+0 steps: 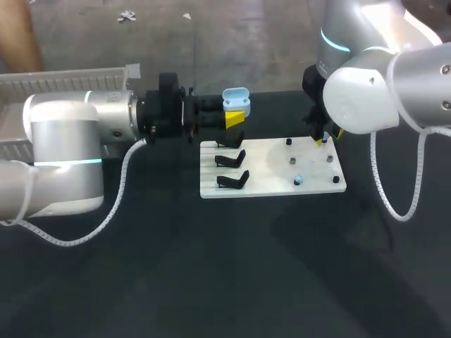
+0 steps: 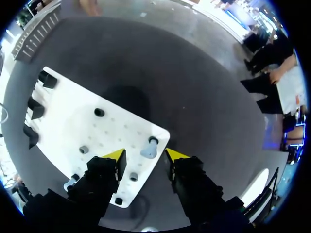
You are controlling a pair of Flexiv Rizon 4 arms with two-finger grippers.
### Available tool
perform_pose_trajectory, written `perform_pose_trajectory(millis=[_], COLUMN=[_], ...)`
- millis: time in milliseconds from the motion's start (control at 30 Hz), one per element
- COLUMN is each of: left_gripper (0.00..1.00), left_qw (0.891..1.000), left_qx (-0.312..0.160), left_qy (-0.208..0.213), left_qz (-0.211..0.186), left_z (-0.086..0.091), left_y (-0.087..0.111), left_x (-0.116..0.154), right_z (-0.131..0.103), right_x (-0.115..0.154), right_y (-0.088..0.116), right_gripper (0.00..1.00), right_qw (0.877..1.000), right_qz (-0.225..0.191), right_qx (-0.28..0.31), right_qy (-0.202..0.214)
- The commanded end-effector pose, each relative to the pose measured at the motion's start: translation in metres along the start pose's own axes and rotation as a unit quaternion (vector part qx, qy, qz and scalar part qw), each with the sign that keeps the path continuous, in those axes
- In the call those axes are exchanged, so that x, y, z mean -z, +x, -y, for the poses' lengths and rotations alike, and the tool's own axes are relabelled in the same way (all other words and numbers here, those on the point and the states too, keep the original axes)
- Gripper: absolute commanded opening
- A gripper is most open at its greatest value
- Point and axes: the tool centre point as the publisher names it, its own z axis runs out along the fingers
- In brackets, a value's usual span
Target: Pick up each earbud case from the left stands, insert the matching earbuds, close the lid, and place the case in the box.
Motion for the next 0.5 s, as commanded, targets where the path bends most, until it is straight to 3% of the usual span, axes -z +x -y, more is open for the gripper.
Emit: perform_pose_trajectory(millis=[33,500], left_gripper=[0.0,0.0], left_qw=[1.0,1.0], left_qx=[-0.001,-0.001], left_qy=[0.0,0.0], left_qz=[0.001,0.001], left_z=[-0.0008,-0.0008], left_y=[0.0007,0.0007], left_x=[-0.0004,-0.0004], right_z=[0.0004,0.0017], right_x=[-0.0016,-0.0038], right_y=[-0.0026,-0.0056], right_gripper=[0.48,0.45], right_qw=[1.0,1.0], right_qz=[-0.001,-0.001], right_qx=[-0.002,-0.007], right_qy=[0.0,0.0])
